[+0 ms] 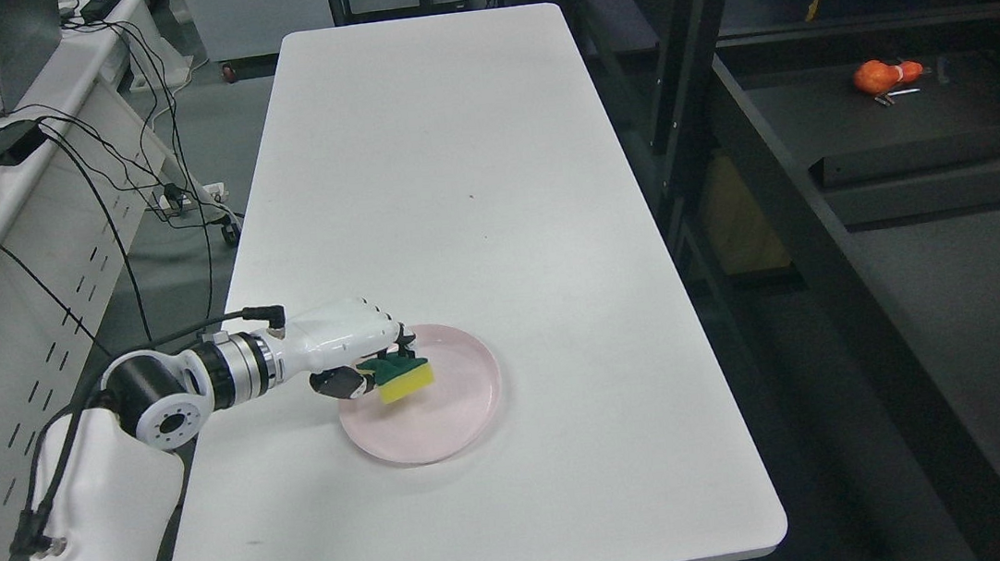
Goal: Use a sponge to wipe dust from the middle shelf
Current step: 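Carry the sponge in the left hand toward the dark metal shelf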
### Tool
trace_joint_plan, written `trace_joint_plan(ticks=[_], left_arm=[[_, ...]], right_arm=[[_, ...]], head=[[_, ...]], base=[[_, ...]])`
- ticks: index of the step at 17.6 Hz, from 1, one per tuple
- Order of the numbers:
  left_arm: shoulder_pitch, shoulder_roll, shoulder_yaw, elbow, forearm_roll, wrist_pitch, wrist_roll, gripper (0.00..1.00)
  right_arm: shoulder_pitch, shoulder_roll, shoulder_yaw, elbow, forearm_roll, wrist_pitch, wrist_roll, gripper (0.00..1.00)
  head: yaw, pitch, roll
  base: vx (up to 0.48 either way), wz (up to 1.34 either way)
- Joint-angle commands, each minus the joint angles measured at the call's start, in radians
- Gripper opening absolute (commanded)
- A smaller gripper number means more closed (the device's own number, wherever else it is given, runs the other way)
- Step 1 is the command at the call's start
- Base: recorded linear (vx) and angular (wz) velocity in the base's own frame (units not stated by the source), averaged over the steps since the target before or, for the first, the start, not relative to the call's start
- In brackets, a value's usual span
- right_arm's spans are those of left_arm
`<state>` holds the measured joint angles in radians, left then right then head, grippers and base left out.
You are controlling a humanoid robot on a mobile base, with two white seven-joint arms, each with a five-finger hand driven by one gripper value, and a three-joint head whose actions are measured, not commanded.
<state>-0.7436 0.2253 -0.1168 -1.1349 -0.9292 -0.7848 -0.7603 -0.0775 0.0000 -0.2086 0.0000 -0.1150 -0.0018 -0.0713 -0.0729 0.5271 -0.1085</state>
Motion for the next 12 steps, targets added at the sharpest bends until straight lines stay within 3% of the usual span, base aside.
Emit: trace_joint_plan(ticks=[1,8,12], left_arm=[[-0.005,-0.021,0.107,0.003,0.064,-0.001,-0.025,0.02],[-0.057,-0.006,0.221,-0.057,0.174,-0.001,-0.053,0.03],[-0.054,-0.009,0.224,-0.089,0.187,-0.001,-0.056,0.03]], right_arm=[[0.001,-0.017,0.0,-0.017,0.0,0.072,-0.001,1.0],[-0.001,-0.017,0.0,-0.017,0.0,0.072,-0.001,1.0],[0.001,-0.017,0.0,-0.017,0.0,0.074,-0.001,1.0]], head=[[0.0,0.0,0.0],[0.0,0.0,0.0],[0.0,0.0,0.0]], base=[[-0.02,0.0],[-0.026,-0.06],[-0.037,-0.06]])
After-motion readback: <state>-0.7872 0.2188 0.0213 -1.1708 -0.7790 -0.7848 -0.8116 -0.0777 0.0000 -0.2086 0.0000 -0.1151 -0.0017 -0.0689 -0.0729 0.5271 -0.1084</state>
